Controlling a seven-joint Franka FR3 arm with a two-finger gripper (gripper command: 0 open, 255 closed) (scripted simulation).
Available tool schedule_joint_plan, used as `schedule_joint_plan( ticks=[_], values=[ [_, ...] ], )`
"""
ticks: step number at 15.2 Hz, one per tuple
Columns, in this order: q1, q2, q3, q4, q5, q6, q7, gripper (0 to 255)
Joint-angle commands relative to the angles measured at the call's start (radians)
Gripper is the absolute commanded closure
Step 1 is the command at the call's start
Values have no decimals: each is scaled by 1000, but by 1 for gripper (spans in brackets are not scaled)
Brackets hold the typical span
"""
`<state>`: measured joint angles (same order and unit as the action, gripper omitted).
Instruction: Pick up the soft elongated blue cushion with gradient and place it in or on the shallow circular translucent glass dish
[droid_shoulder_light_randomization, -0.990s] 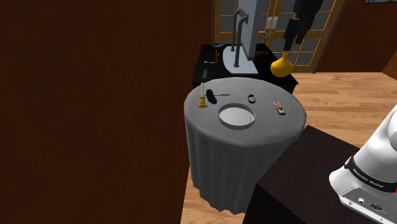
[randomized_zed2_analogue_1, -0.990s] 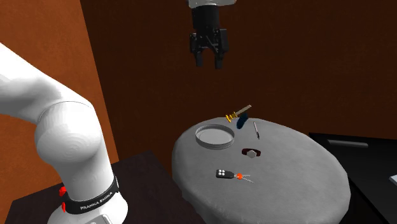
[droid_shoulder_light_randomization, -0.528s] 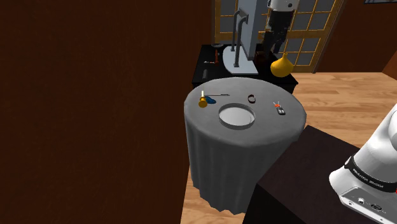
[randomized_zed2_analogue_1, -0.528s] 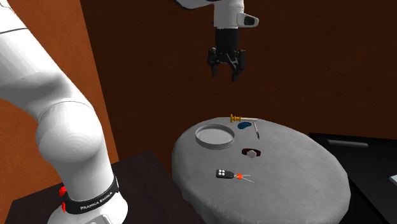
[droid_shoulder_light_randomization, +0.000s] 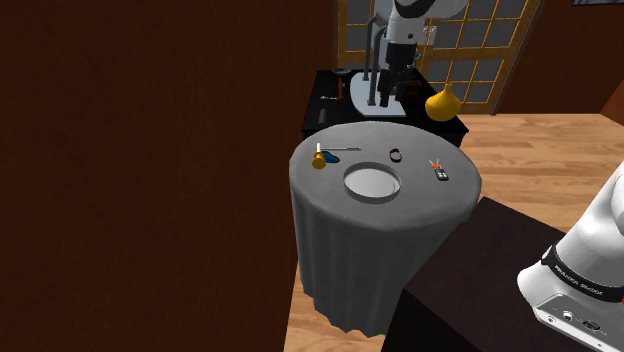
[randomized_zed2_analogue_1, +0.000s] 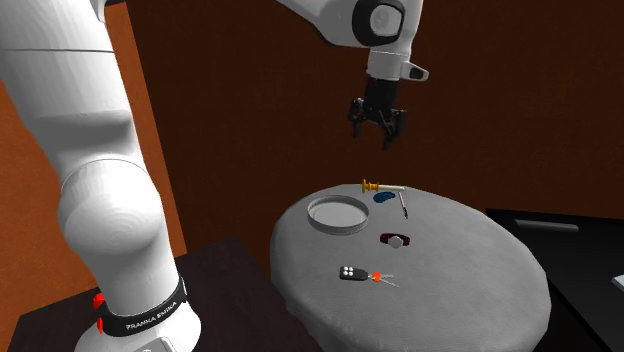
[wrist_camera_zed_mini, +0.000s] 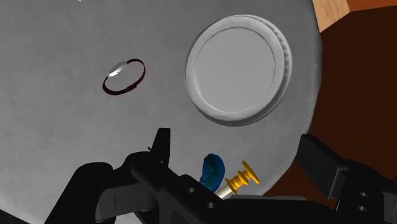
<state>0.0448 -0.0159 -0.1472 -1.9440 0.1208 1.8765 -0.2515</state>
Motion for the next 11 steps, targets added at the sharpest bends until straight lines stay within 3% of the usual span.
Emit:
schedule_joint_plan(
  ticks=[1,11],
  values=[
    [-1,81,-2,53,35,7,-31,0],
    [-32,509,40,449,180,-60,-125,0]
  ],
)
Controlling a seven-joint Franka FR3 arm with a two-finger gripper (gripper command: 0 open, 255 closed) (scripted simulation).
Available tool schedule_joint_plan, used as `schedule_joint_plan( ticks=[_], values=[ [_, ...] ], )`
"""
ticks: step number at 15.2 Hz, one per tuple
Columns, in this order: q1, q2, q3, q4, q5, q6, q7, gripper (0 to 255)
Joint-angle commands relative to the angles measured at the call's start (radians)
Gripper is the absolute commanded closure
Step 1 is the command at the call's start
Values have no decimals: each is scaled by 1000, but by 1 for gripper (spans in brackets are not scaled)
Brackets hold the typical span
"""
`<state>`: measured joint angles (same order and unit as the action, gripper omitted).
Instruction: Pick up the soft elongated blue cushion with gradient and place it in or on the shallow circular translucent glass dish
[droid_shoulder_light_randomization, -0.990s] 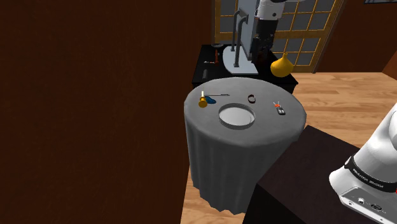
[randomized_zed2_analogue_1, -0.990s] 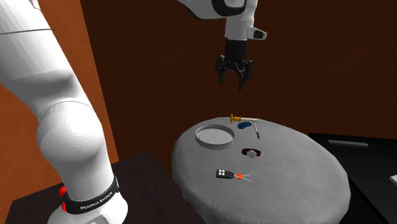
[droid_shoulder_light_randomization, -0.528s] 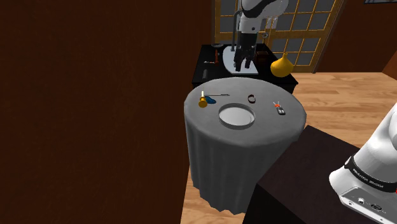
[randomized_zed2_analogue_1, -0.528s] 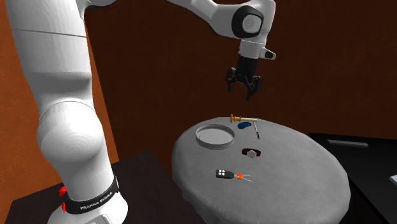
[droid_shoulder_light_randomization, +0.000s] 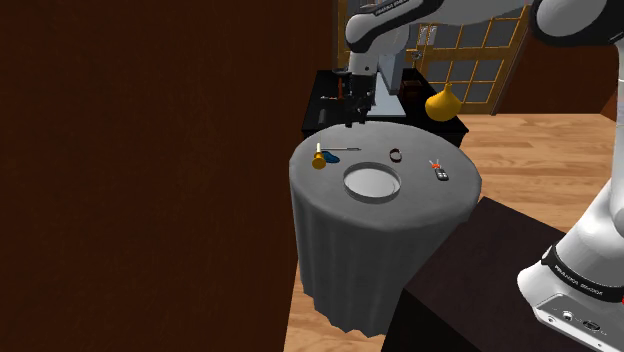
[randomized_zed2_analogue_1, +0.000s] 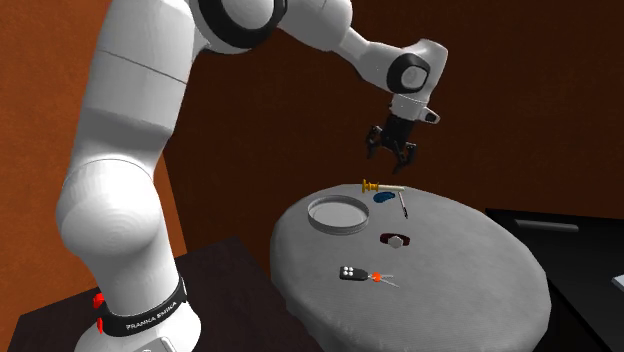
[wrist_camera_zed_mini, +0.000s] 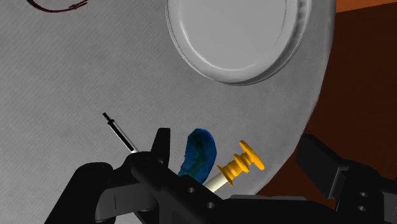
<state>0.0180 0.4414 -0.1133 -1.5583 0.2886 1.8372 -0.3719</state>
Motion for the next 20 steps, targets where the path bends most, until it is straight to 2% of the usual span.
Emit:
schedule_joint_plan(
  ticks=[1,5,13,20],
  values=[
    [-10,98,14,115,23,-35,-8,0],
    [-27,291,44,347,54,-106,-11,0],
    [-9,293,49,254,62,-10,-23,0],
    [-9,294,49,255,62,-11,-23,0]
  ],
)
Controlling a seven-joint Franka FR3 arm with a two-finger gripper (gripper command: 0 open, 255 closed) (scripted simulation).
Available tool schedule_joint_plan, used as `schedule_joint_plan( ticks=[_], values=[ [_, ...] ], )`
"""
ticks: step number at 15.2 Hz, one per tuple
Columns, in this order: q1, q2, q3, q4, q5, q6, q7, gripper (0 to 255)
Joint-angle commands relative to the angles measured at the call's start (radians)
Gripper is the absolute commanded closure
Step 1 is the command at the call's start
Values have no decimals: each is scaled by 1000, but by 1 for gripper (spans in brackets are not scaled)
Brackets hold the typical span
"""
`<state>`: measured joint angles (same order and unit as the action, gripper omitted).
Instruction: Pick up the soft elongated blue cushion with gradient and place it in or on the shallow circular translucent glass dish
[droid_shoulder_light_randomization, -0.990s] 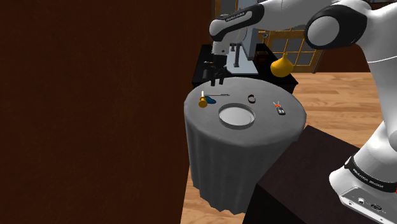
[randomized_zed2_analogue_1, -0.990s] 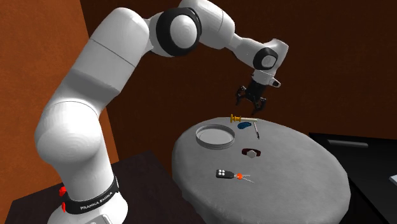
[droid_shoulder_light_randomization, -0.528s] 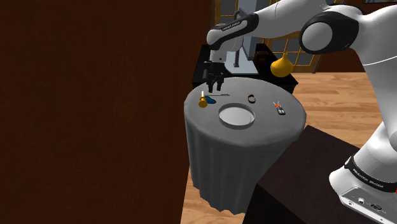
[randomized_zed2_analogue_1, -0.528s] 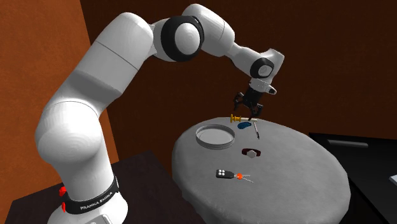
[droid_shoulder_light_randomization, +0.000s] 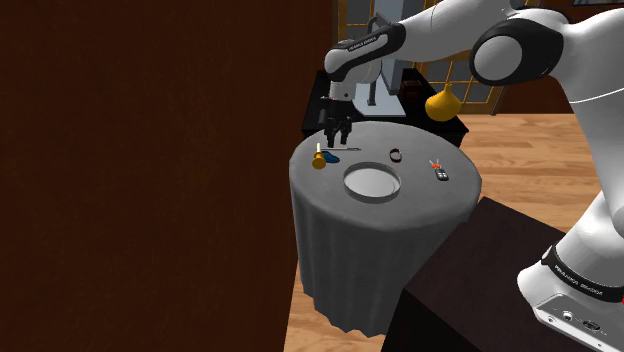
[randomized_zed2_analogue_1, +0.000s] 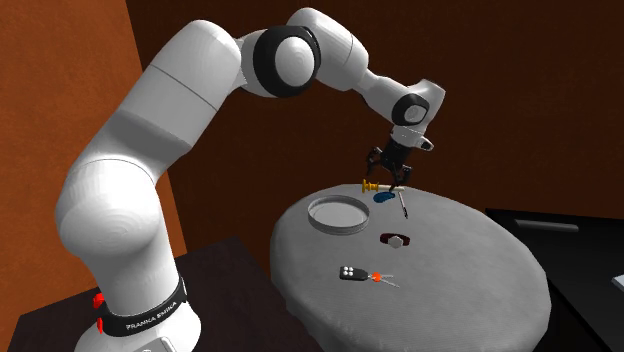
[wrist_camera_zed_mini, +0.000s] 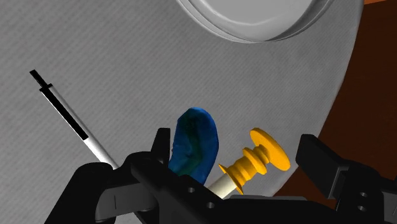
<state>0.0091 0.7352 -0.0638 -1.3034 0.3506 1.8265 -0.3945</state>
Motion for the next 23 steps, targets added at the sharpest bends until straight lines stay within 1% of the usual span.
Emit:
schedule_joint_plan(
  ticks=[1,10,11,13,14,23],
  values=[
    [0,0,0,0,0,0,0,255],
    [0,0,0,0,0,0,0,255],
    [0,0,0,0,0,0,0,0],
    [109,-1,-66,-43,-96,157,155,0],
    [164,14,-106,-45,-149,218,242,0],
    [171,64,-105,-68,-141,293,242,0]
  ],
)
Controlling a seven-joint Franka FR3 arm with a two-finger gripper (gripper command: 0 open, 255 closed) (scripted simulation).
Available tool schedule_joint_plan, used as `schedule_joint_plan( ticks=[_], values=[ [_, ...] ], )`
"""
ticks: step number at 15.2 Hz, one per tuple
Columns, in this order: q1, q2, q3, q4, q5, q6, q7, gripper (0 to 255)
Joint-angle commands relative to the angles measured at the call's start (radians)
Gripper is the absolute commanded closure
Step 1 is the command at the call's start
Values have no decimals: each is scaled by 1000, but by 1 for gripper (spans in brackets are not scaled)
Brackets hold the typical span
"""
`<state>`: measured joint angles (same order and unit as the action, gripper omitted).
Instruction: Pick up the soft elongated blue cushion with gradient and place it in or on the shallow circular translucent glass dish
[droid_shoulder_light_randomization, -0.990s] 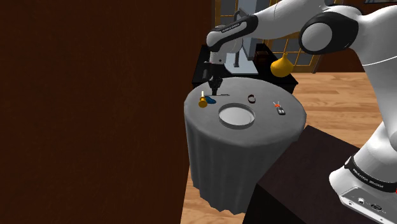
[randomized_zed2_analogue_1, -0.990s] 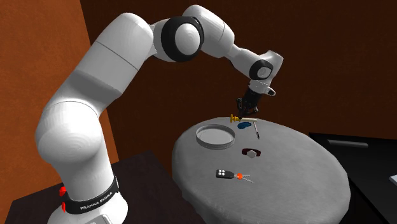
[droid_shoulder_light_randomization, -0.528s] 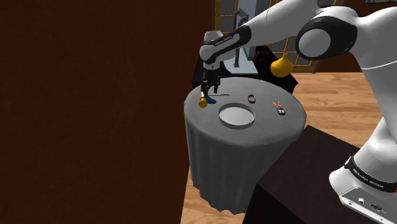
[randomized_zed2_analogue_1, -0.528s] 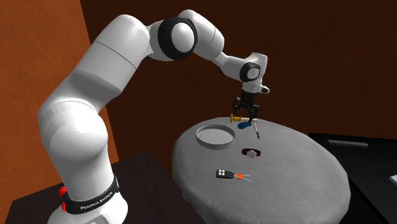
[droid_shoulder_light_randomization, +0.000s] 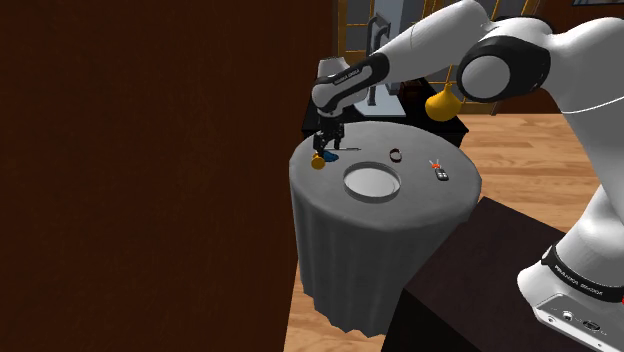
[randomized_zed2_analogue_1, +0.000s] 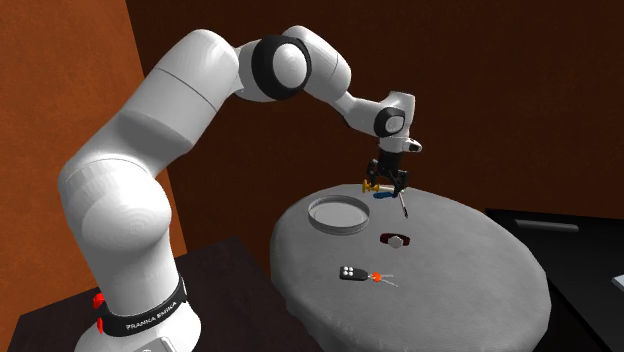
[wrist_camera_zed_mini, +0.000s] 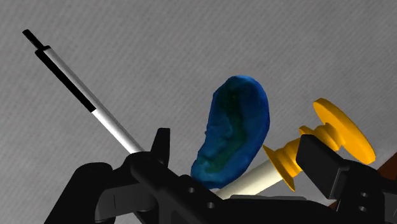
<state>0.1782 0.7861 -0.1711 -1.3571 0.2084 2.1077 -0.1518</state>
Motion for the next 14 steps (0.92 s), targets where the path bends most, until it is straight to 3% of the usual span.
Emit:
schedule_joint_plan(
  ticks=[1,7,8,14],
  values=[
    [2,13,2,-15,1,12,-1,0],
    [3,14,1,-14,2,11,-1,0],
    [5,13,1,-16,2,13,1,255],
    [9,-10,0,-42,1,16,1,255]
  ],
)
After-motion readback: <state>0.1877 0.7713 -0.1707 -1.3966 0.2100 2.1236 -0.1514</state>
